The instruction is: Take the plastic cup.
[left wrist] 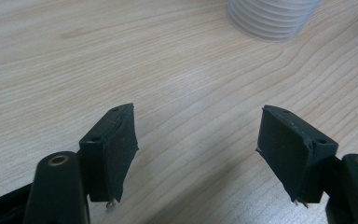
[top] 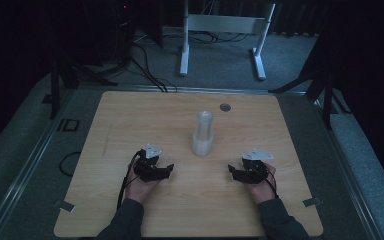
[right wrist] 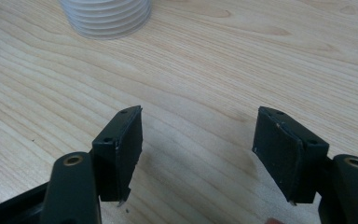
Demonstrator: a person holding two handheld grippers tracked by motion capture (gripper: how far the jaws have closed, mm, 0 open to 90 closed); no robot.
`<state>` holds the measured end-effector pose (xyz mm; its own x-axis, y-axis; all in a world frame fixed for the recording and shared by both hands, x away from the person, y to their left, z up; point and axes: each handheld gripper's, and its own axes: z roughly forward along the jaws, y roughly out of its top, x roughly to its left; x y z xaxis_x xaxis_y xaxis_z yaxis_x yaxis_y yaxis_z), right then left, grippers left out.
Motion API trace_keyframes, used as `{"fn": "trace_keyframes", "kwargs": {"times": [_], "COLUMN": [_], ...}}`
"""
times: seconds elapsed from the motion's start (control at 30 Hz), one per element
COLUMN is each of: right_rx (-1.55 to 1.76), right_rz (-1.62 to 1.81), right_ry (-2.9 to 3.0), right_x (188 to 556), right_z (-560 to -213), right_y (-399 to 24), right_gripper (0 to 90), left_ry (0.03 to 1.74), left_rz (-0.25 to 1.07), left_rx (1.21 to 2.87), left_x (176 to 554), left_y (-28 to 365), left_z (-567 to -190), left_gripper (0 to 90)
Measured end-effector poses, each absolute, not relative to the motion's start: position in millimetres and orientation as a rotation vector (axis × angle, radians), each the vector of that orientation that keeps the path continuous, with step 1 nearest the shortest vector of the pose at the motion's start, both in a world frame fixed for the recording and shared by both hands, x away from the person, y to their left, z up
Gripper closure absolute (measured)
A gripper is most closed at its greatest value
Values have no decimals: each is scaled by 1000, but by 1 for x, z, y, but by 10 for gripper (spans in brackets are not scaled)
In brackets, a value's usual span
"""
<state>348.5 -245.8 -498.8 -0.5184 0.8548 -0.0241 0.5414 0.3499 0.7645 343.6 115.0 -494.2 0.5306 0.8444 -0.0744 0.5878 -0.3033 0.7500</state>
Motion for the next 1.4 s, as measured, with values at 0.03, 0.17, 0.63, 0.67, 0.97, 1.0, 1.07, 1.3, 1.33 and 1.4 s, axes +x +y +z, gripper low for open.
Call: {"fn": "trace_keyframes", "kwargs": {"times": [0.03,0.17,0.63,0.67,0.97,1.0,1.07,1.3,1.33,1.4], "right_rx": [1220,1226,1184,1177,1062,1057,1045,1009,1006,1001], "right_rz": [1004,1014,1101,1109,1150,1159,1173,1196,1198,1200], "right_ry": [2196,2192,2194,2191,2174,2170,2167,2164,2163,2160], "right_x": [348,348,341,341,350,352,356,366,367,368], "right_z": [-499,-498,-472,-468,-431,-427,-421,-406,-405,-404], "right_y": [-246,-247,-244,-244,-231,-229,-227,-216,-214,-213], "right_gripper": [326,329,364,368,372,371,360,327,321,317], "left_ry": [1157,1144,1052,1038,917,903,873,885,878,874], "left_rz": [437,443,370,373,397,397,409,416,422,418], "left_rx": [2020,2019,2013,2012,1986,1982,1983,1940,1935,1935], "left_x": [343,342,350,351,372,374,379,393,394,396], "left_y": [115,112,97,94,71,67,60,40,38,36], "left_z": [-494,-492,-477,-474,-449,-447,-444,-449,-450,-450], "left_gripper": [287,295,337,338,288,276,248,176,170,170]}}
